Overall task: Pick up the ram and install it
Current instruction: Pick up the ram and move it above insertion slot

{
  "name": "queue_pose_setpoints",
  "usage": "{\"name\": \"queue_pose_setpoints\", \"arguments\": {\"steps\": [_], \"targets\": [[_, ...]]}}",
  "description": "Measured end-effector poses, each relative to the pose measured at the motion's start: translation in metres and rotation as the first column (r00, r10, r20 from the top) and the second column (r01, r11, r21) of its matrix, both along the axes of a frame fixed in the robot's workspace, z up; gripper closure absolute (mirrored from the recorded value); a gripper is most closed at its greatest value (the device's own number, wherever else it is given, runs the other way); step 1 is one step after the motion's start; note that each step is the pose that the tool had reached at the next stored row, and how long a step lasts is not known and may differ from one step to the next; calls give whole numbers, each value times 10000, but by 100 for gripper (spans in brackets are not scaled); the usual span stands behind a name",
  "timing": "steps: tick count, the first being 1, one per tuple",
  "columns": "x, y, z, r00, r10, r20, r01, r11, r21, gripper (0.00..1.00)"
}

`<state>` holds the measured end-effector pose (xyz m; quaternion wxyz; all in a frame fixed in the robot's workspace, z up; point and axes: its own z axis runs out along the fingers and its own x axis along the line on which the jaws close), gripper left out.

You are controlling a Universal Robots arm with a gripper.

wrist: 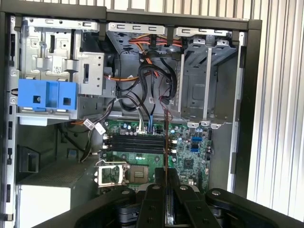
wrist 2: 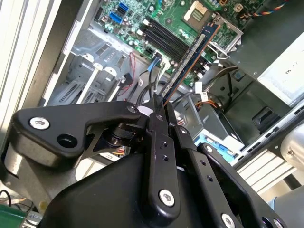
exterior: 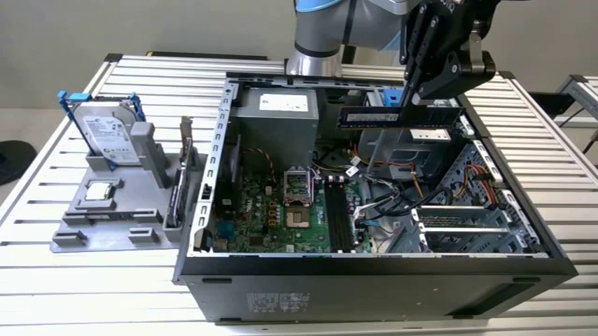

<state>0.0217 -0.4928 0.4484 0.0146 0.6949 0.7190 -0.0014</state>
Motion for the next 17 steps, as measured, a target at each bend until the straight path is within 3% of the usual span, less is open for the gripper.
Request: {"name": "queue_pose_setpoints", "arguments": {"steps": [17], "targets": [[1,14,0,10000,-23,0,23,10000,0,100]]}}
